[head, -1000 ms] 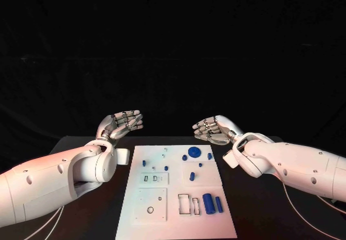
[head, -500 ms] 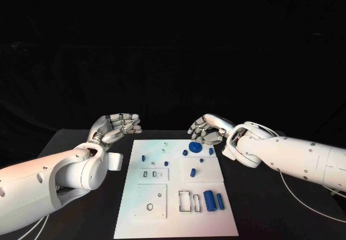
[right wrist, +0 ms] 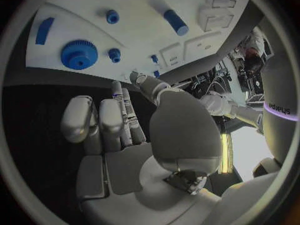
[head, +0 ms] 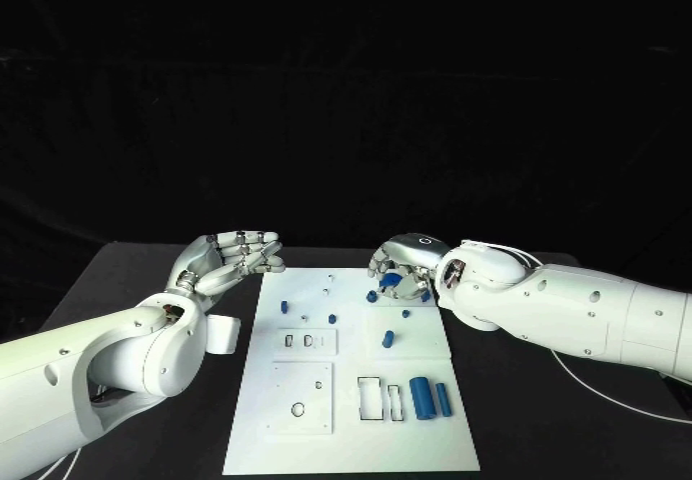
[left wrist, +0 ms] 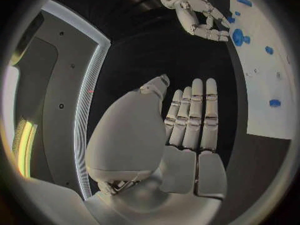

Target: Assemble the parts on the task board

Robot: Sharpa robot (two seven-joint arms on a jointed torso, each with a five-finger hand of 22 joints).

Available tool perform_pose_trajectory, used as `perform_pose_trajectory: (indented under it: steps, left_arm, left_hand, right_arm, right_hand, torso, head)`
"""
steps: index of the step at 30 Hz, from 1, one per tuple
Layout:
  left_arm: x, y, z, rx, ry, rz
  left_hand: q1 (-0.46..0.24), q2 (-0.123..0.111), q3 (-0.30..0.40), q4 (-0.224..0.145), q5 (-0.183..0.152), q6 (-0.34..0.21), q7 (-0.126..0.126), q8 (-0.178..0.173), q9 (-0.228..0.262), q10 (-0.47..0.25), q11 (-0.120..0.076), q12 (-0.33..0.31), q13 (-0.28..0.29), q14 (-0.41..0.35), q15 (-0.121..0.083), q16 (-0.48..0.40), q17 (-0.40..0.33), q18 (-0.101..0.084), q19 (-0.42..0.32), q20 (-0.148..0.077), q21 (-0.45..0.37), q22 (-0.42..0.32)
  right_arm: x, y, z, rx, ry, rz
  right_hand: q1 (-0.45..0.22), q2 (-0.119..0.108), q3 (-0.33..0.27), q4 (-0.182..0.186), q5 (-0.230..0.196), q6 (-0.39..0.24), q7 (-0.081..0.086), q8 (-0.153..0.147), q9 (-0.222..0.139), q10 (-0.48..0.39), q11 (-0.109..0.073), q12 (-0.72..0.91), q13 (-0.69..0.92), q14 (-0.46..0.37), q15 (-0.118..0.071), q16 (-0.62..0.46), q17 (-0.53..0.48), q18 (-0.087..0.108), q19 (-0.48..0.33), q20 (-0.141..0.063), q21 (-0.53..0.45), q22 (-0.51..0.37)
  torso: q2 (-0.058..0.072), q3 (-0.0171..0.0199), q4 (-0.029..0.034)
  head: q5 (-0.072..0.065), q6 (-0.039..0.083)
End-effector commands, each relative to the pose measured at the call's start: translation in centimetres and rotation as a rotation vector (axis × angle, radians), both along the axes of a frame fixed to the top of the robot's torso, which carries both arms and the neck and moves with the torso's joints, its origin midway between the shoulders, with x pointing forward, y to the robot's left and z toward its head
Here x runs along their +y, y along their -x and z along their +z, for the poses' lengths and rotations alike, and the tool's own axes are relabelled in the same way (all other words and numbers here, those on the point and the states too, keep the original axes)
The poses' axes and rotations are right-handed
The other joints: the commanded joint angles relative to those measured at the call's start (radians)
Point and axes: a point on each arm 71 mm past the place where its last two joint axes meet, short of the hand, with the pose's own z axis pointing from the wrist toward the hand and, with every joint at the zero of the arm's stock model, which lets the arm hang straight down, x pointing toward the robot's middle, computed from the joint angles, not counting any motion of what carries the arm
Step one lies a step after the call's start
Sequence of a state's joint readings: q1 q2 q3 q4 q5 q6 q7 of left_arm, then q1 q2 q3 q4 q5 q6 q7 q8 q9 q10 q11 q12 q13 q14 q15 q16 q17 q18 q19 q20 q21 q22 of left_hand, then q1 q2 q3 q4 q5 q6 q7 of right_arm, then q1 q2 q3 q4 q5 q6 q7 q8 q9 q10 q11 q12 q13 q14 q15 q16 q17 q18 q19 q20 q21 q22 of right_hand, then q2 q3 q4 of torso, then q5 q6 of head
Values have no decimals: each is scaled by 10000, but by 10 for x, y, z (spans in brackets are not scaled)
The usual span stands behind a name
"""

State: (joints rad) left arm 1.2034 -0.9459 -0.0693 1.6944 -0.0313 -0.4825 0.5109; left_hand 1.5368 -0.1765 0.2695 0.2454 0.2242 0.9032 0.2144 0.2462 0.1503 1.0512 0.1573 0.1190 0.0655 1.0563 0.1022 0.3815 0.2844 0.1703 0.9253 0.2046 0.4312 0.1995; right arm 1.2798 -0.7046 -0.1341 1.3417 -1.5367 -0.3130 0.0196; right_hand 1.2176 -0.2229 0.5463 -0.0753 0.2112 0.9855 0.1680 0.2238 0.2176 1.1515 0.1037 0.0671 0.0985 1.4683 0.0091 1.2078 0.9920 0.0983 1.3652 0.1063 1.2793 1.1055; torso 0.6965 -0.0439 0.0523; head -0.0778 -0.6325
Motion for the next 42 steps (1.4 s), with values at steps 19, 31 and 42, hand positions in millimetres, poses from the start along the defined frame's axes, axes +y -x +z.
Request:
perform_pose_trajectory:
  steps: [19, 31, 42]
  left_arm:
    - [-2, 1, 8, -121, 149, -302]
    - [-2, 1, 8, -89, 150, -317]
    - [-1, 0, 13, -157, 135, -299]
  left_hand:
    - [-68, -113, 50, 30, -31, -24, 41, -88, -7, 35, 42, -158, 16, -133, 26, -38, 104, 115, 254, -27, 329, 141]
    - [-87, -116, 51, 33, -34, -32, 58, -100, -8, 31, 52, -188, 17, -154, 31, -46, 126, 113, 291, -38, 398, 176]
    - [-93, -113, 52, 34, -34, -32, 61, -102, -8, 33, 54, -196, 17, -160, 32, -48, 133, 112, 303, -41, 420, 187]
  right_arm:
    - [7, -5, -10, -33, 1646, -208]
    - [10, -6, -18, 213, 1808, -214]
    - [12, -4, -18, 29, 1549, -206]
  right_hand:
    - [154, 3, -70, 128, -24, -78, 35, -24, 152, -238, 27, 83, 51, 264, 117, 1034, 1111, -301, 322, 166, 897, 1272]
    - [248, 121, 87, 161, -66, -81, 27, -22, 209, -105, 9, 179, 91, 309, 115, 1357, 1467, -382, 502, 177, 1227, 1769]
    - [364, 452, 403, 267, -342, 340, -155, 249, 420, 420, -154, 438, 208, 355, -9, 1674, 1813, -496, 784, 113, 1642, 2429]
  torso:
    - [296, -108, 167]
    - [361, -131, 210]
    - [428, -156, 205]
  head:
    - [-146, -8]
    - [-158, -19]
    - [-148, -39]
